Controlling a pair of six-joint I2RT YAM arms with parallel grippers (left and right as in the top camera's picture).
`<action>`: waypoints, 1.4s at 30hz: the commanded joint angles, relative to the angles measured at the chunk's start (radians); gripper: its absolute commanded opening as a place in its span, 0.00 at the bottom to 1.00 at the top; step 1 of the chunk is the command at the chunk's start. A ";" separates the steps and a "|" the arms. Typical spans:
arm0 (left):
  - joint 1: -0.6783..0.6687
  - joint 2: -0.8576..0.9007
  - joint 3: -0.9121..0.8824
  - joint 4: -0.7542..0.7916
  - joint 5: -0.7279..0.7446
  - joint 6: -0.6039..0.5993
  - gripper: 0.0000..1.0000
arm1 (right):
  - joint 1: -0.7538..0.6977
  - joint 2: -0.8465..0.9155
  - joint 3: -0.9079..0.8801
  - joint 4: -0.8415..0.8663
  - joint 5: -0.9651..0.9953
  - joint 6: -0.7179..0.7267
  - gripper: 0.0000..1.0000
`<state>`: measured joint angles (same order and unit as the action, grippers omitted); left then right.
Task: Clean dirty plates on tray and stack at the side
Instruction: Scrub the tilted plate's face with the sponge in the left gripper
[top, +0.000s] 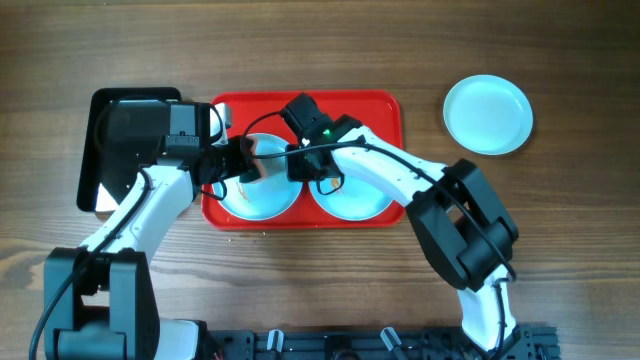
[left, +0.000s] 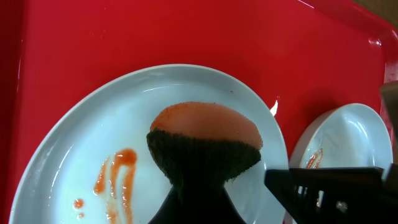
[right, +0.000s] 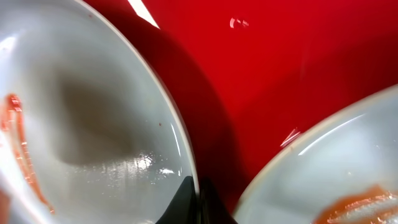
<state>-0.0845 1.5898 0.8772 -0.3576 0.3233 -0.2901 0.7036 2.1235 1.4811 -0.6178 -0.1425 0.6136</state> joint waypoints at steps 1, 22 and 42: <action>-0.004 0.038 0.006 0.006 0.002 0.012 0.04 | 0.000 0.027 -0.003 0.013 -0.012 0.017 0.04; -0.037 0.174 0.006 -0.125 -0.359 -0.013 0.04 | 0.000 0.027 -0.003 0.002 0.042 0.016 0.04; -0.033 0.164 0.242 -0.354 0.031 -0.010 0.04 | 0.000 0.027 -0.003 0.000 0.046 0.017 0.04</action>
<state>-0.0948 1.7508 1.0935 -0.7048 0.0925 -0.2981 0.7113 2.1265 1.4811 -0.6090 -0.1486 0.6170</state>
